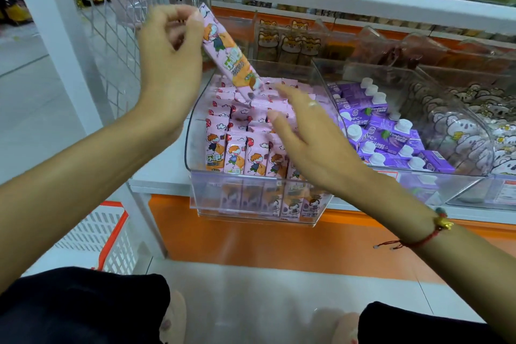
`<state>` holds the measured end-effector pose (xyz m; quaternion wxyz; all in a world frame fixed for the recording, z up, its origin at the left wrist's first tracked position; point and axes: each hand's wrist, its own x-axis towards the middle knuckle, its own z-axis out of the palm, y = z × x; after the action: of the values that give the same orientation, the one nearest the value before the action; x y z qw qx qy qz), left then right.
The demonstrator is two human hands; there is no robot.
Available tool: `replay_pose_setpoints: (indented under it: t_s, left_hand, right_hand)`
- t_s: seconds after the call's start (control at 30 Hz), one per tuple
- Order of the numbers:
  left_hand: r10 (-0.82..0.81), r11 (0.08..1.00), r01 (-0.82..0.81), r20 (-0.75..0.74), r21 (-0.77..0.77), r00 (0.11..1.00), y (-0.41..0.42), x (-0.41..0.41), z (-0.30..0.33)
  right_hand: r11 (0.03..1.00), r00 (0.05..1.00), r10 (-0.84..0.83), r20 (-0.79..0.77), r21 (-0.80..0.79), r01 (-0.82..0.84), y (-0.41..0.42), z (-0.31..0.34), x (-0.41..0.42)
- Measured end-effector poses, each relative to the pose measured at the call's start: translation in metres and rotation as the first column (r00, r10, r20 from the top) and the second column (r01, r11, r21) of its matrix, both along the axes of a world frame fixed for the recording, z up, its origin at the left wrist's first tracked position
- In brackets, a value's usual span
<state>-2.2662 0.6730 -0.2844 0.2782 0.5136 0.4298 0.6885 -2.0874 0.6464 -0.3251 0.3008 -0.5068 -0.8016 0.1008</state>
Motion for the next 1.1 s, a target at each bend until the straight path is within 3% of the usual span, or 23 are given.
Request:
replay_pose_setpoints:
  t_s: [0.13,0.27,0.4,0.47,0.57,0.7,0.83,1.0,1.1]
  left_hand:
    - [-0.182,0.975,0.189,0.067,-0.121,0.981,-0.027,0.027,0.0]
    - [-0.287,0.944,0.292,0.051,-0.156,0.956,-0.047,0.054,-0.013]
    - [-0.32,0.94,0.312,-0.044,-0.138,0.946,-0.056,0.058,-0.03]
    - [-0.364,0.928,0.343,-0.155,-0.145,0.919,-0.062,0.057,-0.039]
    - [-0.436,0.898,0.4,-0.233,-0.184,0.869,-0.072,0.059,-0.049]
    - [-0.378,0.924,0.333,-0.32,-0.186,0.869,-0.072,0.057,-0.053]
    - [-0.331,0.941,0.289,-0.318,-0.174,0.888,-0.069,0.054,-0.054]
    - [-0.358,0.932,0.318,-0.291,-0.176,0.887,-0.066,0.052,-0.054]
    - [-0.384,0.922,0.34,-0.333,-0.184,0.861,-0.066,0.051,-0.056]
  right_hand:
    - [0.994,0.958,0.0,-0.287,-0.108,-0.032,-0.022,0.019,0.004]
    - [0.978,0.897,0.016,-0.442,-0.181,-0.107,-0.041,0.022,0.015]
    - [0.882,0.67,-0.262,-0.694,-0.454,-0.125,-0.043,0.017,0.035]
    - [0.838,0.605,-0.333,-0.723,-0.521,-0.162,-0.042,0.014,0.041]
    - [0.812,0.579,-0.337,-0.742,-0.541,-0.221,-0.043,0.01,0.039]
    - [0.796,0.555,-0.36,-0.75,-0.557,-0.237,-0.044,0.007,0.035]
    - [0.805,0.565,-0.352,-0.746,-0.549,-0.223,-0.043,0.007,0.029]
    - [0.85,0.46,-0.295,-0.838,-0.45,-0.274,-0.042,0.014,0.029]
    - [0.885,0.437,-0.315,-0.842,-0.427,-0.184,-0.044,0.015,0.029]
